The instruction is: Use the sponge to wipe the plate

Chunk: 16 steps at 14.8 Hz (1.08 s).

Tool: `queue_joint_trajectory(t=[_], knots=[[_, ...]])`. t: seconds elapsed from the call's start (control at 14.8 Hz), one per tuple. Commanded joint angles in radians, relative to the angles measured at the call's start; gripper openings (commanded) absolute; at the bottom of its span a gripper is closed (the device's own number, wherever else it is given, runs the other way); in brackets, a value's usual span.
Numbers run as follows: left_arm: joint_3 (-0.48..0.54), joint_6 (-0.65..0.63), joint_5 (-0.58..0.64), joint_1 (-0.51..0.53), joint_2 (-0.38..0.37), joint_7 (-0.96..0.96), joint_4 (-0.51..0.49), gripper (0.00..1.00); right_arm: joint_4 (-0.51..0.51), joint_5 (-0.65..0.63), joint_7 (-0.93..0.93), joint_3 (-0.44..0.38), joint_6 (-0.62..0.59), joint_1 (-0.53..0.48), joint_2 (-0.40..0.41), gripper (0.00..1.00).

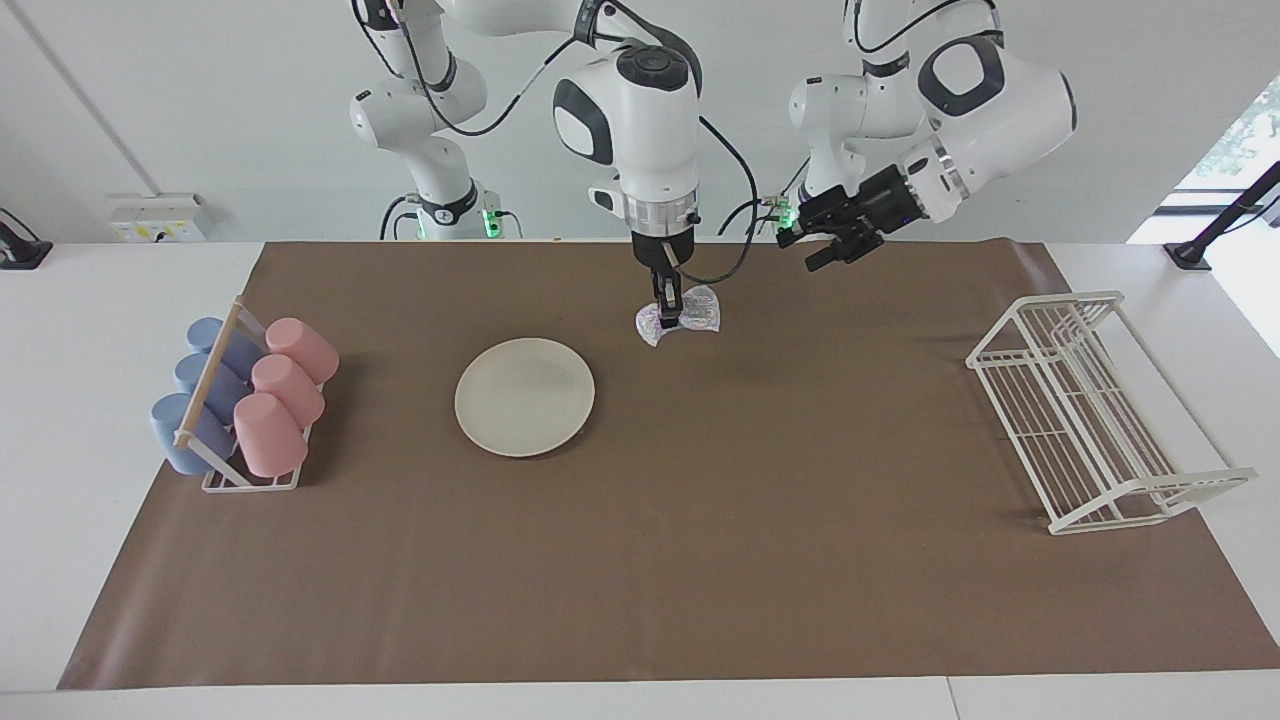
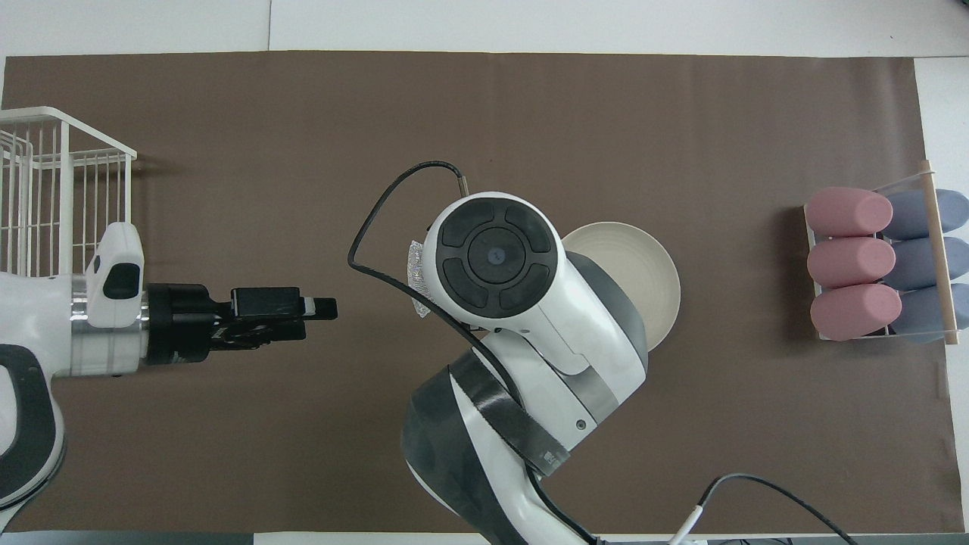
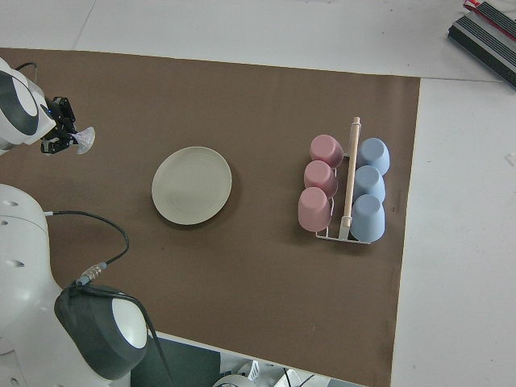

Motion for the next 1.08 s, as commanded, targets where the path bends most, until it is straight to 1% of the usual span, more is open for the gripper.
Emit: queue_joint_trajectory(t=[0.0, 0.2, 0.34, 0.4, 0.67, 0.74, 1.01], knots=[[0.015, 0.028, -0.231, -0.045, 0.120, 0.223, -0.001, 1.00, 0.000, -0.015, -0.021, 0.004, -0.009, -0.009, 0.000, 0.00], [0.014, 0.105, -0.403, -0.106, 0.197, 0.345, 0.007, 1.00, -0.006, -0.015, -0.033, 0.004, -0.008, -0.010, -0.002, 0.00], [0.014, 0.110, -0.483, -0.120, 0.220, 0.388, 0.013, 1.00, -0.006, -0.015, -0.033, 0.004, -0.009, -0.010, -0.002, 0.00], [0.014, 0.110, -0.500, -0.140, 0.226, 0.393, 0.020, 1.00, -0.006, -0.013, -0.033, 0.004, -0.008, -0.010, -0.002, 0.00], [0.014, 0.084, -0.497, -0.153, 0.238, 0.393, 0.039, 1.00, -0.006, -0.013, -0.035, 0.004, -0.008, -0.012, -0.002, 0.00], [0.014, 0.078, -0.496, -0.154, 0.240, 0.393, 0.039, 0.98, -0.006, -0.013, -0.035, 0.004, -0.009, -0.012, -0.002, 0.00], [0.017, 0.071, -0.489, -0.153, 0.243, 0.391, 0.051, 0.56, -0.006, -0.013, -0.035, 0.004, -0.008, -0.012, -0.002, 0.00]])
